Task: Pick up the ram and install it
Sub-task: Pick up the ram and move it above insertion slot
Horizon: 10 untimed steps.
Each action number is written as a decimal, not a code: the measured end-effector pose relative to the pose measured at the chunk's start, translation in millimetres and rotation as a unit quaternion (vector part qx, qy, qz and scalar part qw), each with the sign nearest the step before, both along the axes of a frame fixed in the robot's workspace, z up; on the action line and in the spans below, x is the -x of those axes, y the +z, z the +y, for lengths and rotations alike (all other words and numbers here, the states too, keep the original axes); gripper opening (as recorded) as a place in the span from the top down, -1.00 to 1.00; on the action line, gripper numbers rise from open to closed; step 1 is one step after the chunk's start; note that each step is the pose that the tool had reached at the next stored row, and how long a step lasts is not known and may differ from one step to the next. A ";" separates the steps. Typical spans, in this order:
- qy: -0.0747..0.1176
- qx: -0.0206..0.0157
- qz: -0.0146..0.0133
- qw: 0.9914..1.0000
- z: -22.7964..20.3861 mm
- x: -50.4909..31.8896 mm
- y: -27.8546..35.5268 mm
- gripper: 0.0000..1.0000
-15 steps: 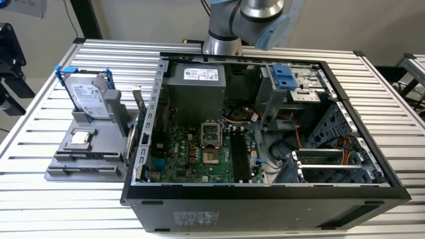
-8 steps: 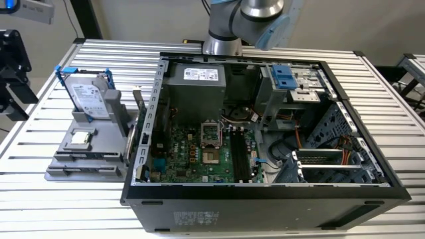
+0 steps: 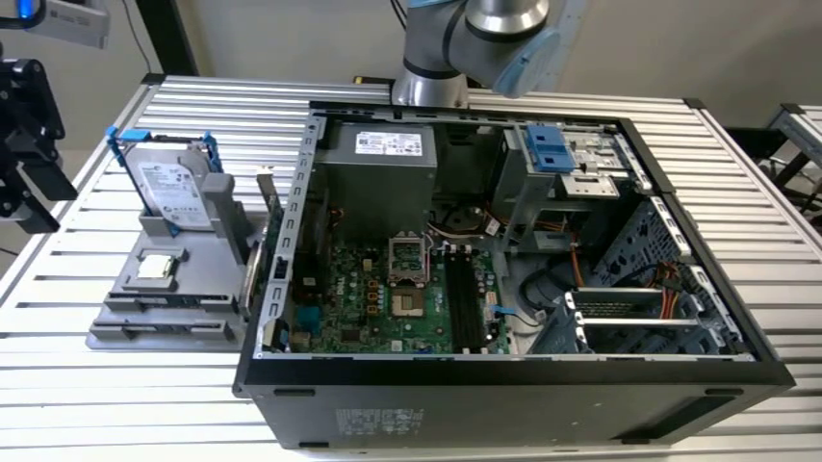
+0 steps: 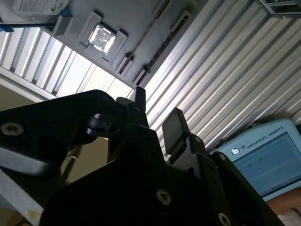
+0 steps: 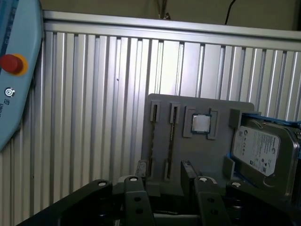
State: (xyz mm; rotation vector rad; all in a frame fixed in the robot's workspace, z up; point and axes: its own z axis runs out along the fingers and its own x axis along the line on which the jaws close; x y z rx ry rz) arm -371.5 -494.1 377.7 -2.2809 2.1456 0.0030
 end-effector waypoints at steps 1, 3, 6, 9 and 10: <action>0.000 0.000 0.000 1.000 0.7 0.0 -0.2 -1.00; 0.000 0.001 0.000 1.000 1.9 -0.2 -1.1 -1.00; -0.001 0.001 0.000 1.000 3.7 -0.5 -2.3 -1.00; -0.002 0.001 0.000 1.000 5.9 -0.8 -4.4 -1.00; -0.002 0.001 0.000 1.000 6.5 -0.9 -5.4 -1.00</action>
